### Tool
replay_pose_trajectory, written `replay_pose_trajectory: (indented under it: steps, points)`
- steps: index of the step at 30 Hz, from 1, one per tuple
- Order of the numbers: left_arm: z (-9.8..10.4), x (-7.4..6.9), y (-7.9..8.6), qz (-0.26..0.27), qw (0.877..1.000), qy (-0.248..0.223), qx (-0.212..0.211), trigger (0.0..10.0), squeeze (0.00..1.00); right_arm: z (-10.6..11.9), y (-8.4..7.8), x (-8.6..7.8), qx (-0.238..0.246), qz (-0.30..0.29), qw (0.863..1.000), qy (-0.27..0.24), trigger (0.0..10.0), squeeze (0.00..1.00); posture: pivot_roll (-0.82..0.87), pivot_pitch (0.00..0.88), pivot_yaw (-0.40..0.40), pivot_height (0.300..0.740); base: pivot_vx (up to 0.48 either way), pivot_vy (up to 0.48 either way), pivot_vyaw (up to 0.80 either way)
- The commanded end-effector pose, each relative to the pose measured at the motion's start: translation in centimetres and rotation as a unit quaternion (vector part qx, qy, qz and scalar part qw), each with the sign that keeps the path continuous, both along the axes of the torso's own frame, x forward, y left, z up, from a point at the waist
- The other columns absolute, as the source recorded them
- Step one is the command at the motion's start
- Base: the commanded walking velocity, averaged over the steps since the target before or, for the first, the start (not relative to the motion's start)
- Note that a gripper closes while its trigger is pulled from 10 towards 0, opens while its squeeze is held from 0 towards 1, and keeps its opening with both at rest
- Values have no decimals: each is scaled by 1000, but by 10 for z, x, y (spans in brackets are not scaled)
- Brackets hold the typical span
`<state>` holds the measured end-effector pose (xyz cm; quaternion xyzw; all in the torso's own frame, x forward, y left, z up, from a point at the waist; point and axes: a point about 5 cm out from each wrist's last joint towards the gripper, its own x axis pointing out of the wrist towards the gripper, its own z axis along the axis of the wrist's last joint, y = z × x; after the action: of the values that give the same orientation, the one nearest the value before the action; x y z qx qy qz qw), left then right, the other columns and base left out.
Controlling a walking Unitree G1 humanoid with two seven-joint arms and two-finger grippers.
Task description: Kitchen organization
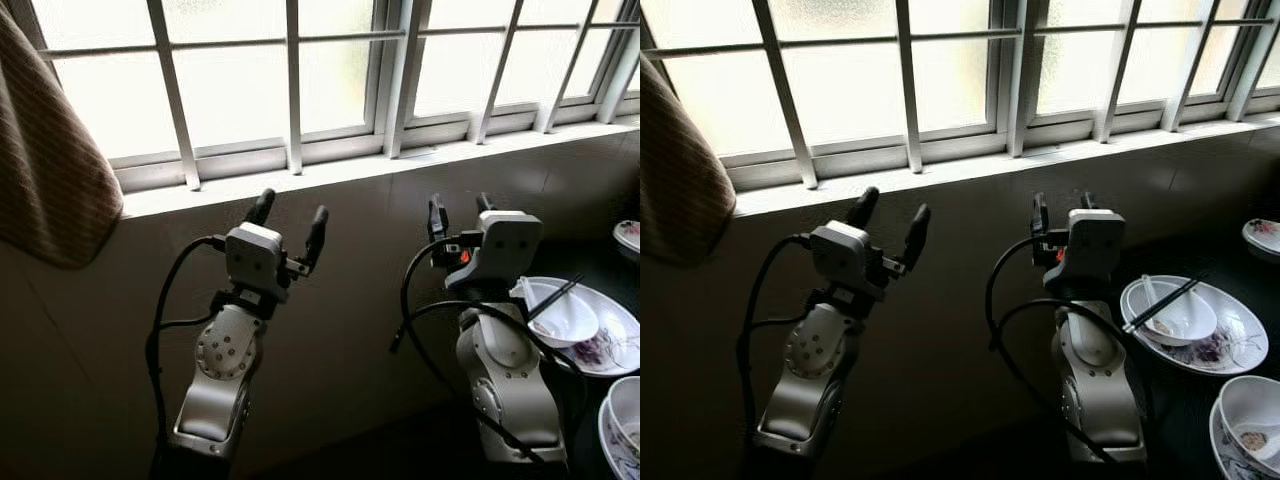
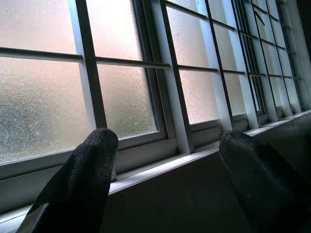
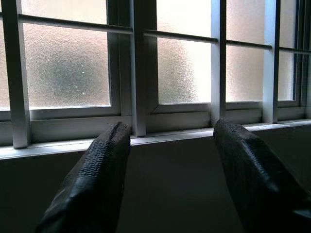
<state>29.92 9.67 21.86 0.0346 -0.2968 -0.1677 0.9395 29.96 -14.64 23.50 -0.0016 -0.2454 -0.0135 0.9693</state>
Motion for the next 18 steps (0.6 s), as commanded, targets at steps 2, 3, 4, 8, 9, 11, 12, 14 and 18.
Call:
replay_pose_trajectory:
  steps: [2, 3, 4, 8, 9, 11, 12, 14, 18]
  points:
    - [1, 1, 3, 2, 1000, 2, 3, 10000, 0, 1, 2, 0, -3, 1, 1000, -2, 10000, 0, -10, 0, -14, 740, 0, 172, -400]
    - [1, 1, 3, 2, 1000, 3, 4, 10000, 0, 1, 2, 0, -3, 1, 1000, -2, 10000, 0, -10, 0, -14, 740, 0, 345, 0]
    - [1, 1, 3, 1, 1000, 3, 5, 10000, 0, 1, 2, 0, -2, 1, 1000, -2, 10000, 0, -9, 0, -14, 740, 0, 480, 0]
    - [2, 1, 3, 2, 1000, -4, 4, 10000, 0, 1, 2, 0, -3, 1, 1000, -2, 10000, 0, -10, 0, -15, 740, 0, 360, 0]
    - [1, 0, 3, 2, 1000, -6, 3, 10000, 0, 0, 2, 0, -2, 1, 1000, -2, 10000, 0, -10, 0, -15, 740, 0, 0, 0]
    - [1, 0, 3, 1, 1000, -5, 2, 10000, 0, 0, 2, 0, -2, 1, 1000, -2, 10000, 0, -10, 0, -15, 740, 0, 0, 0]
    - [1, 0, 3, 1, 1000, -5, 3, 10000, 0, 0, 2, 0, -2, 1, 1000, -2, 10000, 0, -10, 0, -15, 740, 0, 0, 0]
    - [1, 0, 2, 1, 1000, -6, 4, 10000, 0, 0, 2, 0, -3, 1, 1000, -2, 10000, 0, -10, 0, -15, 740, 0, 0, 0]
    - [1, 0, 2, 1, 1000, -7, 4, 10000, 0, 0, 2, 0, -3, 0, 1000, -2, 10000, 0, -11, 0, -16, 740, 0, 0, -400]
